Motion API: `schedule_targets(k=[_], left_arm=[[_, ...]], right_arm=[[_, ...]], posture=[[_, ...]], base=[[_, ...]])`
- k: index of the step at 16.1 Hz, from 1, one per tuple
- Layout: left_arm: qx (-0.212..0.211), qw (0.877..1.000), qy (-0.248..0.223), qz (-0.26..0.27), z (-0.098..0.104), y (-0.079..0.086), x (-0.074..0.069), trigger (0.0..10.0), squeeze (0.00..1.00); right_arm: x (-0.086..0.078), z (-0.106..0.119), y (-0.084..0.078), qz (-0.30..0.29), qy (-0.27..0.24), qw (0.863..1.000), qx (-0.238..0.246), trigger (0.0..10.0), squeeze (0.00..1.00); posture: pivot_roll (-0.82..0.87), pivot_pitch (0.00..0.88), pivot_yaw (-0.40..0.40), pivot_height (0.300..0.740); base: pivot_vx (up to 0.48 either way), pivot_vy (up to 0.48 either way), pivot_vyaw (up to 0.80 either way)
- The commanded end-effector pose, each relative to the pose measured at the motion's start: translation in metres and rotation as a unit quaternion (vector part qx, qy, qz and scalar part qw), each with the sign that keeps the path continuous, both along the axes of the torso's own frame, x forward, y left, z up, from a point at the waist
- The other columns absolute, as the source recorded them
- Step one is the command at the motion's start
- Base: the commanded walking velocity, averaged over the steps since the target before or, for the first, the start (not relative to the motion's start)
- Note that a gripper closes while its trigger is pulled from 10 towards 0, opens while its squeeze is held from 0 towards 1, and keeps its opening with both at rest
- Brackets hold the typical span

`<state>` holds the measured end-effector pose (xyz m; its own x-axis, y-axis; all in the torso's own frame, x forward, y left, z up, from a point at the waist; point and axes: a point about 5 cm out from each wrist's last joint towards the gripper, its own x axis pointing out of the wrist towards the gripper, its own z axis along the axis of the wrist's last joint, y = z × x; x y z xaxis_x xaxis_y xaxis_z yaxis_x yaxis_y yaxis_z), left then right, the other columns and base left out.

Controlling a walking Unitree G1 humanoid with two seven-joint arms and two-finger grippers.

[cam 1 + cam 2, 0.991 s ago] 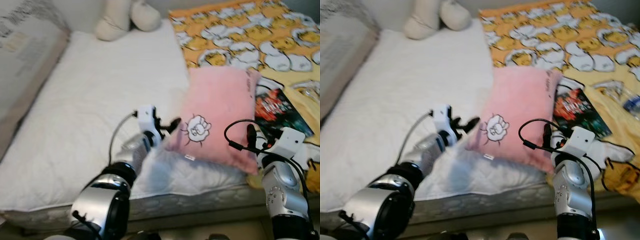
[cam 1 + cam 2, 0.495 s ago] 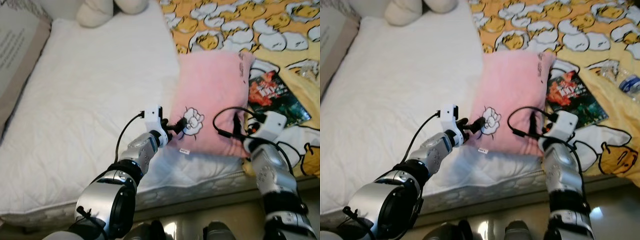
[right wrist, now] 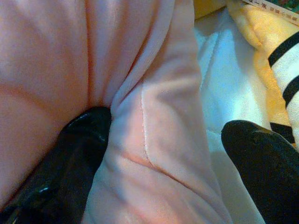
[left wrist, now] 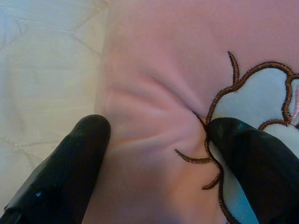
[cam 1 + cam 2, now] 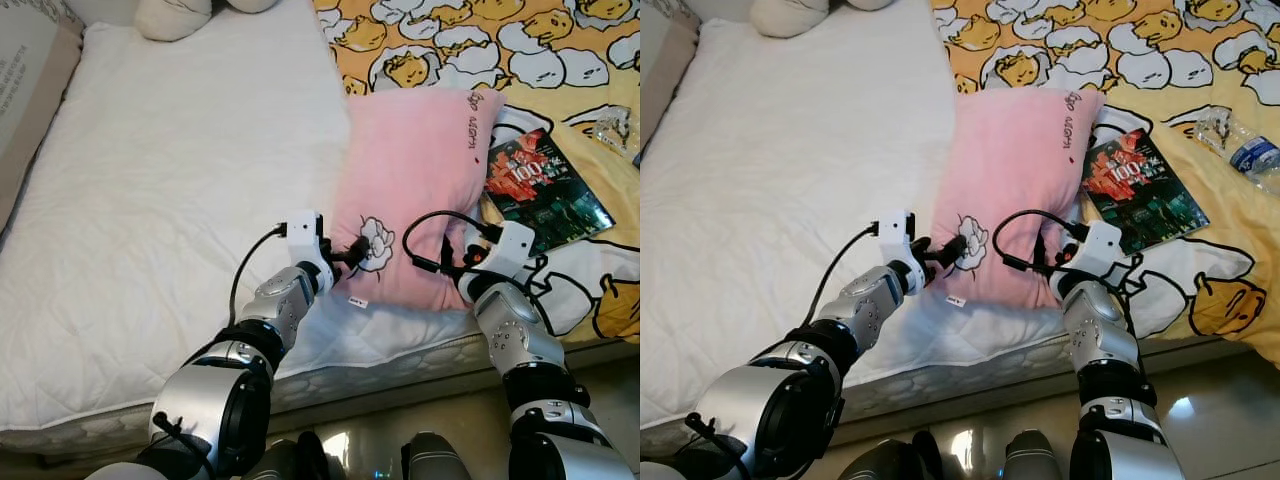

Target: Clean up the room

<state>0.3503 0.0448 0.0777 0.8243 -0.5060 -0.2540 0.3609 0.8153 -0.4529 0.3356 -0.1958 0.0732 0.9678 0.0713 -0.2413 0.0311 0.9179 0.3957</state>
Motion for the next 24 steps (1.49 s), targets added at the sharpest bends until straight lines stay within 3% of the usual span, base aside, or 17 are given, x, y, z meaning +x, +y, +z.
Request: schedule_targets(k=[1,2,4,5,8,12,15,17,20,22,24], left_arm=[[0.005,1.000,-0.003,-0.007,0.003,-0.003,0.001,10.0,0.00],[0.002,1.000,-0.014,-0.003,0.007,0.000,0.004,10.0,0.00],[-0.002,1.000,-0.006,0.001,0.003,0.007,0.004,10.0,0.00],[-0.024,1.000,0.011,0.004,-0.003,0.010,0.000,0.0,0.00],[-0.043,0.999,0.027,-0.018,-0.011,0.004,-0.007,0.0,0.00],[-0.145,0.988,0.046,-0.020,-0.008,-0.009,-0.011,0.0,0.00],[-0.179,0.982,0.048,-0.023,-0.008,-0.009,-0.012,0.0,0.00],[-0.177,0.983,0.043,-0.012,-0.007,-0.002,-0.010,0.0,0.00],[-0.180,0.984,-0.006,-0.007,0.007,0.021,0.002,0.0,0.00],[-0.193,0.981,-0.003,-0.014,0.008,0.021,0.002,0.0,0.00],[-0.208,0.975,0.037,-0.065,-0.003,0.004,-0.010,0.0,0.00]], right_arm=[[-0.001,-0.010,0.018,0.031,0.022,0.999,0.007,3.4,0.00],[-0.002,-0.013,0.018,0.035,0.025,0.999,0.008,0.0,0.00],[-0.003,-0.017,0.022,0.044,0.033,0.998,0.007,0.0,0.00],[-0.003,-0.017,0.026,0.051,0.033,0.998,0.011,0.0,0.00],[-0.001,-0.014,0.031,0.066,0.025,0.997,0.020,0.0,0.00],[0.000,-0.006,0.036,0.092,0.004,0.995,0.034,0.0,0.00],[-0.002,-0.003,0.041,0.111,-0.002,0.992,0.056,0.0,0.00],[-0.002,-0.001,0.039,0.114,-0.005,0.992,0.056,0.0,0.00],[-0.006,-0.003,0.032,0.113,-0.004,0.992,0.048,0.0,0.00],[-0.006,-0.002,0.033,0.116,-0.004,0.992,0.051,0.0,0.00],[-0.007,-0.001,0.033,0.119,-0.004,0.992,0.050,0.0,0.00]], posture=[[-0.27,0.189,0.200,0.740],[-0.27,0.187,0.199,0.740],[-0.26,0.180,0.197,0.740],[-0.26,0.175,0.195,0.740],[-0.26,0.164,0.189,0.740],[-0.27,0.157,0.185,0.740],[-0.27,0.147,0.185,0.740],[-0.26,0.147,0.185,0.740],[-0.25,0.141,0.186,0.740],[-0.25,0.138,0.183,0.740],[-0.26,0.142,0.181,0.740]], base=[[0.000,0.000,0.00],[0.000,0.000,0.00],[0.000,0.000,0.00],[0.000,0.000,0.00],[0.000,0.000,0.00],[0.000,0.000,0.00],[0.000,0.000,0.00],[0.000,0.000,0.00],[0.000,0.000,0.00],[0.000,0.000,0.00],[0.000,0.000,0.00]])
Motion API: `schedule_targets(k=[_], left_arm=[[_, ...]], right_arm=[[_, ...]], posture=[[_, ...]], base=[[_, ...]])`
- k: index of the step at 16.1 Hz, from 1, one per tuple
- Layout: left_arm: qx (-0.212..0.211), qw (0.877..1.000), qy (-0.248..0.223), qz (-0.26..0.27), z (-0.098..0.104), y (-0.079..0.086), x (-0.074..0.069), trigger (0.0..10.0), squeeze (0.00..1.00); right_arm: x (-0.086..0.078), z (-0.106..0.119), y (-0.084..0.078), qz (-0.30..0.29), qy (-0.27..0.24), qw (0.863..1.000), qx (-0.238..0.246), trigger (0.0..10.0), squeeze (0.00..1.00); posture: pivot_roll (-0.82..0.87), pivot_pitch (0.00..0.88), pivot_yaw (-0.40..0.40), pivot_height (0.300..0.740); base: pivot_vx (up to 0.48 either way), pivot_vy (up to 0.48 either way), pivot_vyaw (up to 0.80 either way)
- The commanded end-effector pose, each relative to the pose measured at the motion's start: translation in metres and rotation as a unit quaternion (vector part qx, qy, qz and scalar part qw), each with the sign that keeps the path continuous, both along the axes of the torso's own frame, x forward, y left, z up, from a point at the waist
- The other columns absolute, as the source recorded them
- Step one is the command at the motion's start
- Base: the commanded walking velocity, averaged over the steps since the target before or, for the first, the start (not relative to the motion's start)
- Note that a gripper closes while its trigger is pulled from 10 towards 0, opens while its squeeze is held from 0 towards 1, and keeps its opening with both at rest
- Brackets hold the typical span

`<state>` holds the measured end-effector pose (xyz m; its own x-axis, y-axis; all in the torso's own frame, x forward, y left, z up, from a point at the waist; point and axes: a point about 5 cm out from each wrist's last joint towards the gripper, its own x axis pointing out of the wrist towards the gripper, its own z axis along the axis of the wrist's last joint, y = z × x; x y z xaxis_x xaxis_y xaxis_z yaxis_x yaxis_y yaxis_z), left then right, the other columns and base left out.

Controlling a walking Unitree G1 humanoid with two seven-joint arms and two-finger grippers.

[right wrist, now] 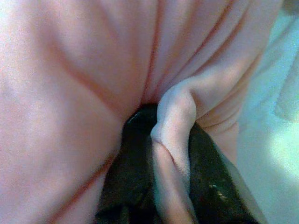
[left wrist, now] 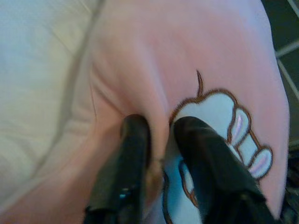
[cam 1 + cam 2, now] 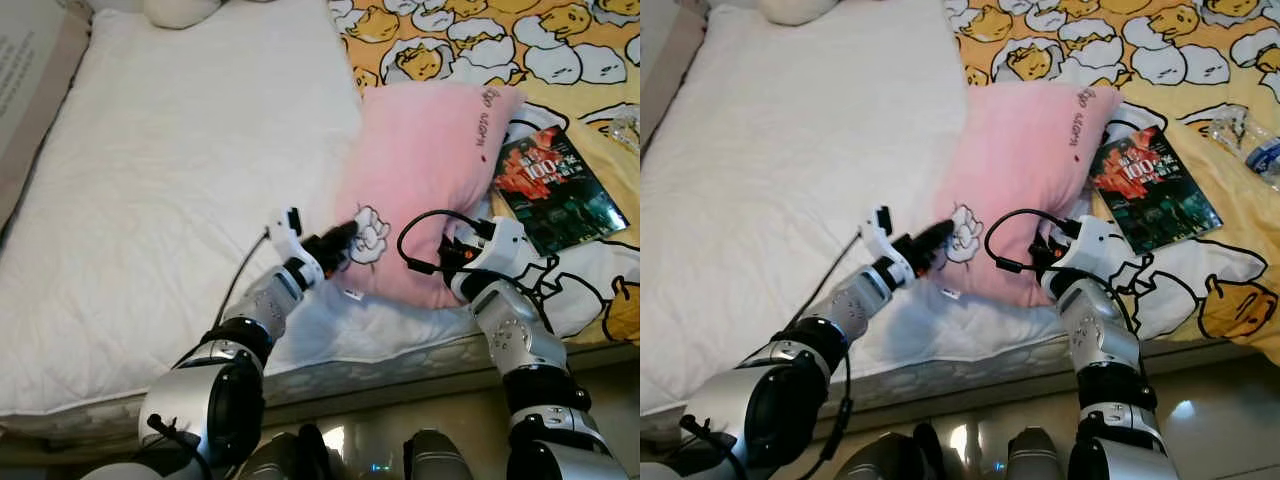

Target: Clean up the room

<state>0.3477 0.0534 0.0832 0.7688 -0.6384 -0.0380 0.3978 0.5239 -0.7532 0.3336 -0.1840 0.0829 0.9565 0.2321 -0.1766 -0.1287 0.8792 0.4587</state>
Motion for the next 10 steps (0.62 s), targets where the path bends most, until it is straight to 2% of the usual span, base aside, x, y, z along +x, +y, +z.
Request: schedule_targets(k=[1,3,10], left_arm=[[0.005,0.999,0.017,-0.034,-0.0107,-0.0073,-0.0098,0.0,0.00],[0.032,0.998,0.004,-0.057,-0.0151,-0.0144,-0.0153,0.0,0.00],[0.011,0.999,-0.018,-0.031,-0.0071,-0.0045,-0.0084,0.0,0.00]], right_arm=[[-0.0046,-0.0106,0.0213,0.046,0.023,0.999,0.010,0.0,0.00],[-0.0065,-0.0100,0.0177,0.049,0.022,0.999,0.003,0.0,0.00],[-0.0090,-0.0090,0.0117,0.044,0.019,0.999,-0.007,0.0,0.00]], posture=[[-0.26,0.145,0.180,0.740],[-0.27,0.152,0.181,0.740],[-0.26,0.156,0.183,0.740]], base=[[0.000,0.000,0.00],[0.000,0.000,0.00],[0.000,0.000,0.00]])
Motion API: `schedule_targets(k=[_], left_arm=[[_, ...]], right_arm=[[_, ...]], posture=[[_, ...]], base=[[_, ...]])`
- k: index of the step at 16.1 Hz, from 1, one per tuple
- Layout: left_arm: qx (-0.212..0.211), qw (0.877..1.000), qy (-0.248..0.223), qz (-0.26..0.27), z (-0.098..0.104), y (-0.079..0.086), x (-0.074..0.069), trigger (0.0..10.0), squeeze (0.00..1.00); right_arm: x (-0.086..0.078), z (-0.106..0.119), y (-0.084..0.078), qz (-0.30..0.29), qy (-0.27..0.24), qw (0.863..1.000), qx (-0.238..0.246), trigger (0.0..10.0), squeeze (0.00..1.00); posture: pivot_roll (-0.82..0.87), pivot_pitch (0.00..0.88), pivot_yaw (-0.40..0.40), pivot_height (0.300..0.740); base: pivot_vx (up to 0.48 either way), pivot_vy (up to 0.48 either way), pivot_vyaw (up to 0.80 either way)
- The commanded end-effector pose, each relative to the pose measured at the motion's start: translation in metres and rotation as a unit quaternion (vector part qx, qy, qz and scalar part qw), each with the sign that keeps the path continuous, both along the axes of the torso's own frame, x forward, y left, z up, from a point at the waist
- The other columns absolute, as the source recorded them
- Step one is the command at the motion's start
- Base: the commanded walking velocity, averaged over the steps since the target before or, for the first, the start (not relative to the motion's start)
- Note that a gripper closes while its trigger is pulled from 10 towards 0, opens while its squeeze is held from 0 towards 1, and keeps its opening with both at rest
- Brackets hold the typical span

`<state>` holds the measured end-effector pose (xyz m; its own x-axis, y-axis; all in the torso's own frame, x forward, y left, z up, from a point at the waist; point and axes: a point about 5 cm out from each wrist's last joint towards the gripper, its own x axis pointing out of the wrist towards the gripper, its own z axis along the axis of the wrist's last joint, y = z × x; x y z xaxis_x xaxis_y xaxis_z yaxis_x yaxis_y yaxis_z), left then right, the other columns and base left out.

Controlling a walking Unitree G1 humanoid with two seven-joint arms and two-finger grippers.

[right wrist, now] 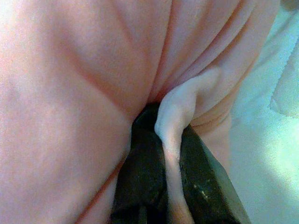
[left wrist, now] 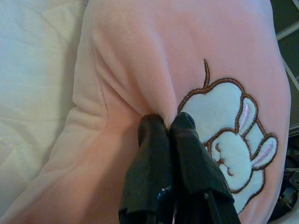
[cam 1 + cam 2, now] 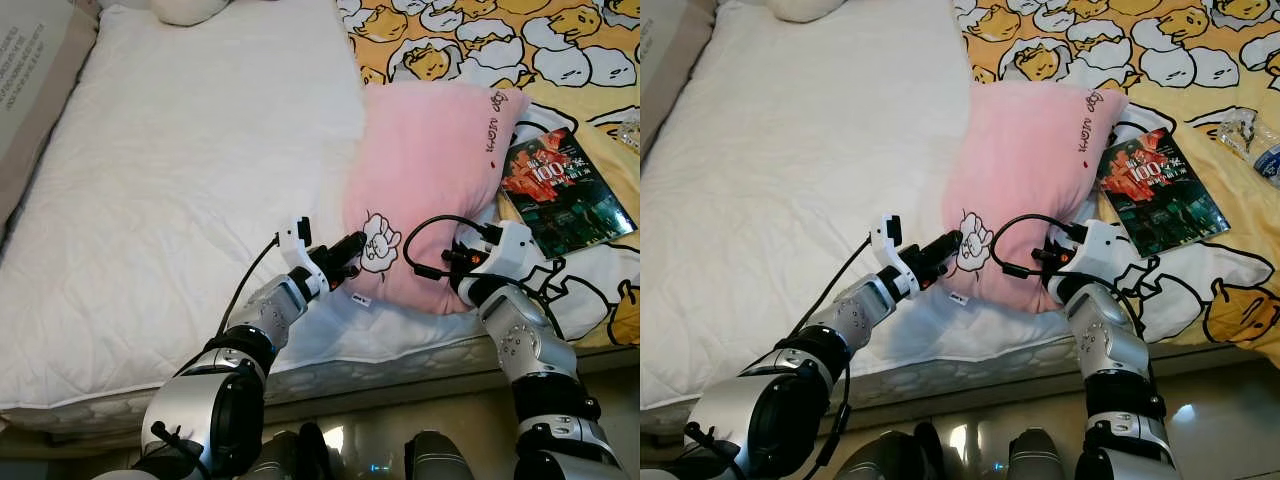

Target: Clean up the room

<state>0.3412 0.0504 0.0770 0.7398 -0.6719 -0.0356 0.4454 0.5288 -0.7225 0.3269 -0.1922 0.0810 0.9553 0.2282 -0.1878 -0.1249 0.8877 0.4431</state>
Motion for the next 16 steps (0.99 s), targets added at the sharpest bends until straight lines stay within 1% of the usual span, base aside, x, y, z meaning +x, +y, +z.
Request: schedule_targets(k=[1,3,4,5,6,7,9,10,11,12,13,14,16], left_arm=[[-0.007,1.000,-0.003,-0.006,0.000,-0.001,-0.002,0.0,0.00],[-0.013,1.000,-0.023,0.005,0.008,0.002,0.004,0.0,0.00],[-0.018,0.999,-0.040,0.008,0.015,0.004,0.008,0.0,0.00],[-0.021,0.999,-0.049,0.011,0.019,0.005,0.010,0.0,0.00],[-0.028,0.997,-0.067,0.012,0.027,0.008,0.013,0.0,0.00],[-0.027,0.995,-0.095,0.005,0.033,0.012,0.014,0.0,0.00],[-0.013,0.993,-0.114,0.014,0.035,0.021,0.012,0.0,0.00],[-0.004,0.992,-0.121,0.029,0.036,0.029,0.011,0.0,0.00],[0.010,0.990,-0.135,0.044,0.039,0.040,0.009,0.0,0.00],[0.029,0.986,-0.149,0.070,0.044,0.054,0.007,0.0,0.00],[0.043,0.983,-0.150,0.091,0.046,0.062,0.006,0.0,0.00],[0.067,0.977,-0.161,0.121,0.051,0.075,0.005,0.0,0.00],[0.088,0.970,-0.173,0.148,0.058,0.087,0.005,0.0,0.00]], right_arm=[[-0.002,-0.006,0.020,0.044,0.014,0.999,0.002,0.0,0.00],[0.004,0.013,0.019,0.044,-0.026,0.998,-0.028,0.0,0.00],[0.008,0.029,0.019,0.044,-0.054,0.997,-0.035,0.0,0.00],[0.011,0.037,0.019,0.046,-0.066,0.996,-0.037,0.0,0.00],[0.014,0.051,0.018,0.048,-0.085,0.994,-0.041,0.0,0.00],[0.018,0.066,0.015,0.047,-0.106,0.992,-0.053,0.0,0.00],[0.020,0.073,0.011,0.047,-0.115,0.990,-0.068,0.0,0.00],[0.021,0.075,0.006,0.041,-0.116,0.989,-0.078,0.0,0.00],[0.023,0.077,0.001,0.035,-0.114,0.989,-0.091,0.0,0.00],[0.025,0.080,-0.006,0.024,-0.116,0.988,-0.104,0.0,0.00],[0.027,0.084,-0.010,0.017,-0.121,0.987,-0.106,0.0,0.00],[0.032,0.092,-0.016,0.005,-0.132,0.985,-0.108,0.0,0.00],[0.040,0.101,-0.021,-0.011,-0.147,0.983,-0.107,0.0,0.00]], posture=[[-0.26,0.156,0.183,0.740],[-0.25,0.157,0.185,0.740],[-0.25,0.155,0.186,0.740],[-0.25,0.152,0.186,0.740],[-0.25,0.137,0.188,0.740],[-0.25,0.130,0.187,0.740],[-0.24,0.094,0.183,0.740],[-0.24,0.070,0.179,0.740],[-0.23,0.027,0.173,0.740],[-0.22,0.000,0.169,0.740],[-0.22,0.000,0.168,0.740],[-0.21,0.000,0.169,0.740],[-0.20,0.000,0.170,0.740]], base=[[0.000,0.000,0.00],[0.000,0.000,0.00],[0.000,0.000,0.00],[0.000,0.000,0.00],[0.000,0.000,0.00],[0.000,0.000,0.00],[0.000,0.000,0.00],[0.000,0.000,0.00],[0.000,0.000,0.00],[0.000,0.000,0.00],[0.000,0.000,0.00],[0.000,0.000,0.00],[0.000,0.000,0.00]])
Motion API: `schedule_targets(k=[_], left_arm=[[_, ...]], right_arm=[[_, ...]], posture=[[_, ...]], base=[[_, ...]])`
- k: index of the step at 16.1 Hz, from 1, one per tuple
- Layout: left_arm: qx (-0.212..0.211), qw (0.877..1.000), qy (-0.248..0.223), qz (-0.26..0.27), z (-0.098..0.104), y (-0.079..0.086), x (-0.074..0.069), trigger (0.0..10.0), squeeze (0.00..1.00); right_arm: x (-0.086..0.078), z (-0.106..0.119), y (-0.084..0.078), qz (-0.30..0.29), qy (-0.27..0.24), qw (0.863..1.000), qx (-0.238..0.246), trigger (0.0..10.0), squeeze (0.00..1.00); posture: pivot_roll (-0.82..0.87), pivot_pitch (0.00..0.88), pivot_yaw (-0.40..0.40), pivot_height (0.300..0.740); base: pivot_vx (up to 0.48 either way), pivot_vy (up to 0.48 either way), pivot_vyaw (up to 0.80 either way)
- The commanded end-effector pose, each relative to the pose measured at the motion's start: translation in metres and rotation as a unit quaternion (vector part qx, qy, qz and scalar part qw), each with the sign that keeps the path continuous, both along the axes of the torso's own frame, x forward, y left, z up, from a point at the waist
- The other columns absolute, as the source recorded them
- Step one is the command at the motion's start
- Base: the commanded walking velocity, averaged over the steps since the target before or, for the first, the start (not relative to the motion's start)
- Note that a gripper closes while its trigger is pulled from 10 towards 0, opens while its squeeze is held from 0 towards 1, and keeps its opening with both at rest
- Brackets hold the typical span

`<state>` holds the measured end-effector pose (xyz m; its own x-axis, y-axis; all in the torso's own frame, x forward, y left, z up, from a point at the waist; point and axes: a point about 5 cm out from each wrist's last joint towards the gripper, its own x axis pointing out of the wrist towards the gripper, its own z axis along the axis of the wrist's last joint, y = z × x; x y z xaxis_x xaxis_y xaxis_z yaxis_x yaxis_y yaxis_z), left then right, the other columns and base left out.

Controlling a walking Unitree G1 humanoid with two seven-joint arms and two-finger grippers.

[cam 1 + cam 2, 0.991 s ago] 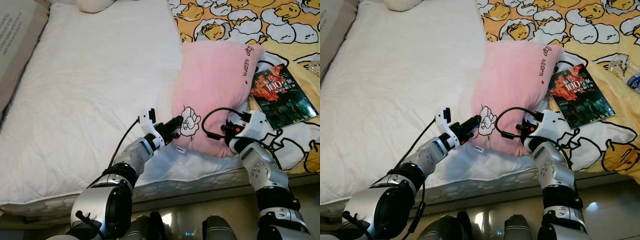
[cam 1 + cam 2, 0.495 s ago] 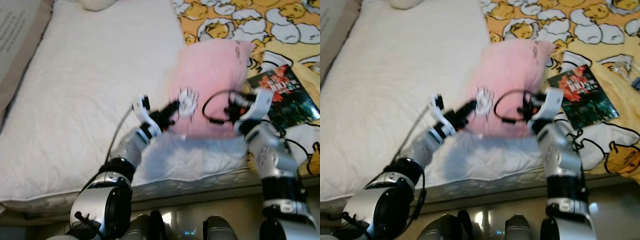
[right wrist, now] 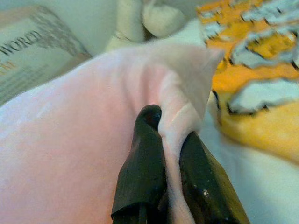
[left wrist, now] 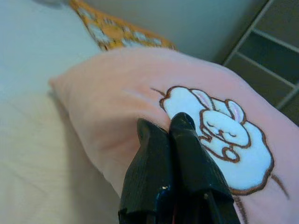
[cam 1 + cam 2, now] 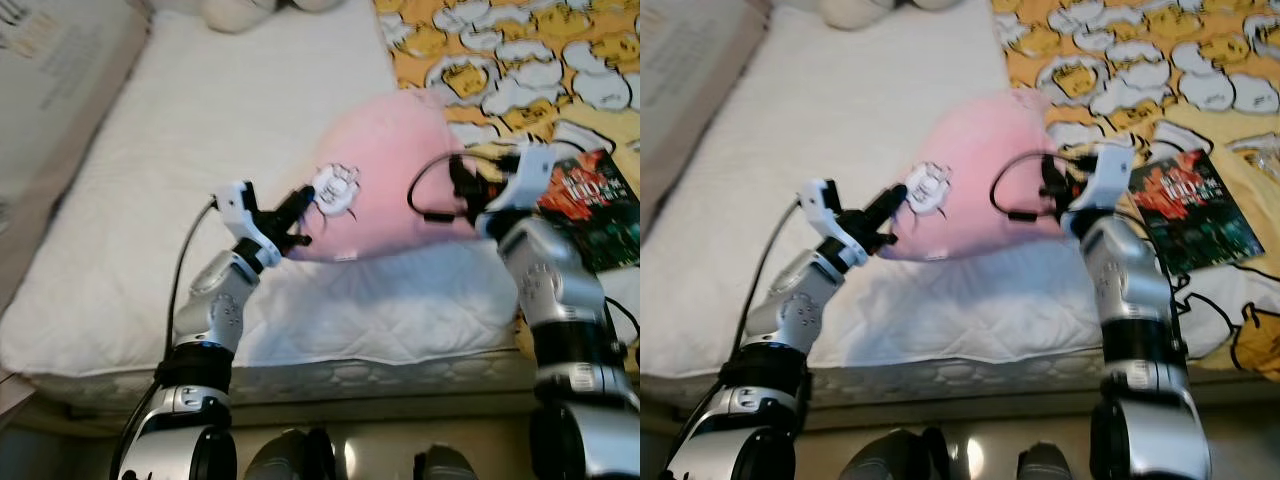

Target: Clean up the room

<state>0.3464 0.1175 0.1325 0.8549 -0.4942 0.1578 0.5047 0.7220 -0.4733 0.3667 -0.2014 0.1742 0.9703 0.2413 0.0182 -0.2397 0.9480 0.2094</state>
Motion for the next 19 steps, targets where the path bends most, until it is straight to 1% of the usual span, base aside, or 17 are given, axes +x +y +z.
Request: schedule_targets(k=[1,2,3,4,5,6,7,9,11,13,15,17,18,19], left_arm=[[0.026,0.999,-0.002,0.038,0.002,0.022,0.000,0.0,0.00],[0.040,0.998,-0.018,0.036,0.004,0.022,-0.001,0.0,0.00],[0.038,0.998,-0.024,0.042,0.007,0.023,-0.001,0.0,0.00],[0.039,0.998,-0.022,0.044,0.008,0.023,0.000,0.0,0.00],[0.047,0.997,-0.011,0.058,0.010,0.028,0.004,0.0,0.00],[0.056,0.996,-0.006,0.065,0.010,0.030,0.006,0.0,0.00],[0.063,0.996,-0.005,0.070,0.010,0.031,0.007,0.0,0.00],[0.091,0.993,-0.015,0.075,0.011,0.033,0.010,0.0,0.00],[0.102,0.991,-0.017,0.083,0.012,0.035,0.009,0.0,0.00],[0.105,0.990,-0.012,0.097,0.008,0.034,0.003,0.0,0.00],[0.113,0.989,-0.007,0.096,0.000,0.026,-0.003,0.0,0.00],[0.124,0.988,-0.011,0.093,0.000,0.021,-0.003,0.0,0.00],[0.127,0.987,-0.012,0.094,0.000,0.022,-0.002,0.0,0.00],[0.130,0.986,-0.015,0.100,0.004,0.026,0.000,0.0,0.00]], right_arm=[[0.002,0.009,-0.012,-0.029,-0.023,0.999,-0.003,0.0,0.00],[0.003,0.005,-0.012,-0.033,-0.021,0.999,-0.002,0.0,0.00],[0.003,0.002,-0.011,-0.033,-0.018,0.999,-0.002,0.0,0.00],[0.004,0.001,-0.011,-0.033,-0.017,0.999,-0.002,0.0,0.00],[0.007,0.001,-0.003,-0.024,-0.017,1.000,-0.003,0.0,0.00],[0.010,0.002,0.001,-0.019,-0.019,1.000,-0.004,0.0,0.00],[0.011,0.003,0.002,-0.018,-0.020,1.000,-0.005,0.0,0.00],[0.012,-0.002,0.007,-0.015,-0.017,1.000,-0.013,0.0,0.00],[0.009,-0.012,0.011,-0.011,-0.009,1.000,-0.013,0.0,0.00],[0.006,-0.022,0.014,-0.002,0.002,1.000,-0.028,0.0,0.00],[0.009,-0.023,0.015,0.003,0.004,0.999,-0.044,0.0,0.00],[0.012,-0.019,0.016,0.006,0.001,0.998,-0.055,0.0,0.00],[0.013,-0.019,0.017,0.008,-0.001,0.998,-0.056,0.0,0.00],[0.014,-0.020,0.021,0.014,-0.002,0.998,-0.060,0.0,0.00]], posture=[[-0.20,0.000,0.168,0.740],[-0.19,0.000,0.169,0.740],[-0.19,0.000,0.169,0.740],[-0.19,0.000,0.170,0.740],[-0.19,0.000,0.173,0.740],[-0.19,0.000,0.174,0.740],[-0.19,0.000,0.174,0.740],[-0.19,0.000,0.172,0.740],[-0.19,0.000,0.171,0.740],[-0.18,0.000,0.166,0.740],[-0.17,0.000,0.156,0.740],[-0.16,0.000,0.146,0.740],[-0.15,0.000,0.140,0.740],[-0.15,0.000,0.135,0.740]], base=[[0.000,0.000,0.00],[0.000,0.000,0.00],[0.000,0.000,0.00],[0.000,0.000,0.00],[0.000,0.000,0.00],[0.000,0.000,0.00],[0.000,0.000,0.00],[0.000,0.000,0.61],[0.000,0.480,0.55],[0.000,0.480,0.52],[0.000,0.480,0.49],[0.000,0.480,0.49],[0.000,0.480,0.46],[0.000,0.480,0.44]])
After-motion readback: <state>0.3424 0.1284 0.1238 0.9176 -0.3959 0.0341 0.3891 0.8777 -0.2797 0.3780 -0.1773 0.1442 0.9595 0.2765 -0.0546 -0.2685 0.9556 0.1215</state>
